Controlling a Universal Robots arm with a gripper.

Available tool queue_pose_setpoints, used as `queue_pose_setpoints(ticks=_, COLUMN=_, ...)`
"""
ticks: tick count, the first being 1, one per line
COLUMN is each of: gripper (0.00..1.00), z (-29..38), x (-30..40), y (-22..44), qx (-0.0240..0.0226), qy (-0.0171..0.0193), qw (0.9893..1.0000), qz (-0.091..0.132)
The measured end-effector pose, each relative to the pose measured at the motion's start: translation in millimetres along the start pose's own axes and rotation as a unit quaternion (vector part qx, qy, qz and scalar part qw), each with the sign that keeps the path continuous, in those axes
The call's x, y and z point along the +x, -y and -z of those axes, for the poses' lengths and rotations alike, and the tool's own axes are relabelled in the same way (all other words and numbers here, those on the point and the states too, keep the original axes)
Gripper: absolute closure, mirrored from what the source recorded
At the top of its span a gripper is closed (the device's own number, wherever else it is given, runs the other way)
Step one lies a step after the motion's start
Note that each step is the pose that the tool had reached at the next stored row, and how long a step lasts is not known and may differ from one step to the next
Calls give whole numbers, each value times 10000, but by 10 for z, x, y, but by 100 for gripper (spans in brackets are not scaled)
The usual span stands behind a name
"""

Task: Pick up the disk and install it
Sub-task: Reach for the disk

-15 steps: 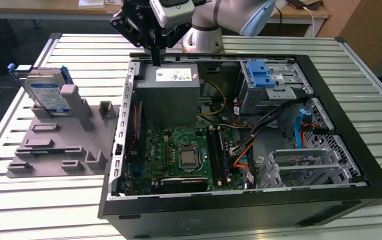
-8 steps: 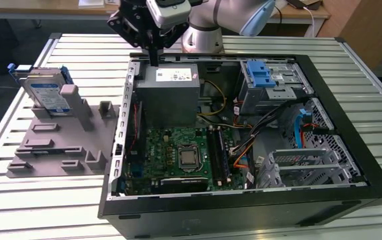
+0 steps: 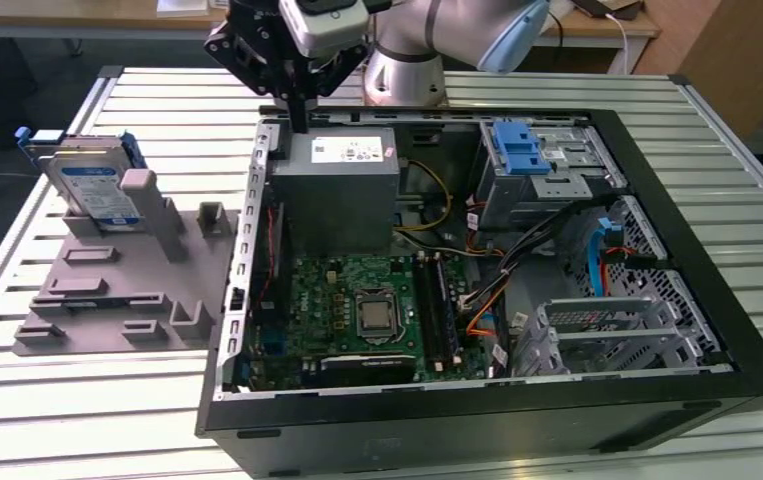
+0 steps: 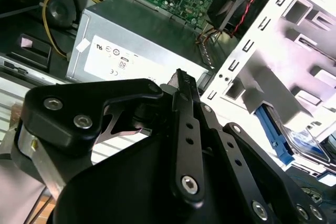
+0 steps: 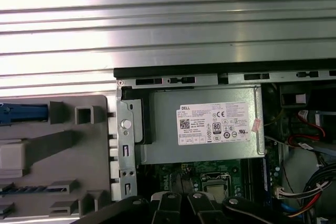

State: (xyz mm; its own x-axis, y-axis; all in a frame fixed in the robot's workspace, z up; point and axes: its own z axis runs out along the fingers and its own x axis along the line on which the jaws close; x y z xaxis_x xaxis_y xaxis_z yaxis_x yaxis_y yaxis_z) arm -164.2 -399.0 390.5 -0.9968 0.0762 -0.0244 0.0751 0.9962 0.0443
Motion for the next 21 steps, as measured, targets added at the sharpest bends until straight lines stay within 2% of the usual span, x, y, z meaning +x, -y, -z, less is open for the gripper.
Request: queue_pose_setpoints(ticks=21, gripper=89, z=-14, x=164, y=13, qx=0, qy=-1, qw=10000, qz=0)
